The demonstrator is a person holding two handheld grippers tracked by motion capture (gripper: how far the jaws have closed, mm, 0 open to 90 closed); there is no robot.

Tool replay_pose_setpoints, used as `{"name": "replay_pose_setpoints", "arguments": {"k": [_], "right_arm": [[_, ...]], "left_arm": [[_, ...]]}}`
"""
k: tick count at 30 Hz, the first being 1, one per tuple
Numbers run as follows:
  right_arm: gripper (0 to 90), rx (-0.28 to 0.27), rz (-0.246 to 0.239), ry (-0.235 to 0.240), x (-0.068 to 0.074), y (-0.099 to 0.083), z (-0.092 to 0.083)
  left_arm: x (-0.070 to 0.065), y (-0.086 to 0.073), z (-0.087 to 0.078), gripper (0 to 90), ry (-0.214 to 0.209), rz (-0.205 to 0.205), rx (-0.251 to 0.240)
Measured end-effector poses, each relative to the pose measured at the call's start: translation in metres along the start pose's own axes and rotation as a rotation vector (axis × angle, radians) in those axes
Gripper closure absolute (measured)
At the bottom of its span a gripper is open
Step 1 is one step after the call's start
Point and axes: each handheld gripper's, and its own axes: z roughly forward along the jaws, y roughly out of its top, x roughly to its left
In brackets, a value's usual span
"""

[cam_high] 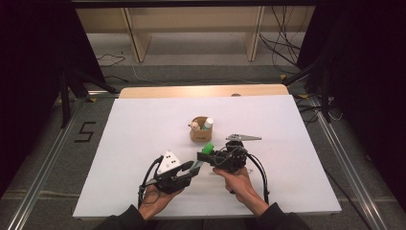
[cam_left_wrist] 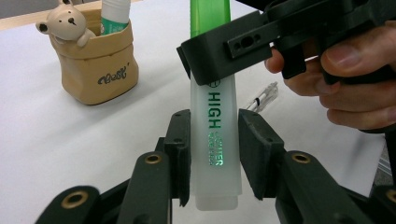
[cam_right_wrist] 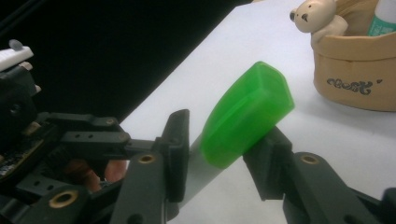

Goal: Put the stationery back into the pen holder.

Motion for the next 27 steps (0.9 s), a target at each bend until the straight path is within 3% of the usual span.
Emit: {"name": "replay_pose_setpoints", "arguments": {"k": [8,13,20,27], "right_arm": [[73.5,-0.016,0.039,0.055,0.001,0.001,-0.002],[74.8,-0.029,0.048,0.081,0.002,0.002,-0.003],[75.2,-0.048,-0.004,0.052,0.006,0.006,-0.008],[75.2,-0.073,-0.048,0.003,0.005,0.01,-0.015]], "left_arm": [[-0.001,-0.002,0.001,65.7,0.001,0.015,-0.002],[0.0,-0.001,0.0,64.3,-0.014,0.015,-0.008],[0.003,0.003,-0.003,36.2,-0.05,0.0,0.019],[0.012,0.005,-0.01,26.4,-0.078,-0.019,0.041]]}}
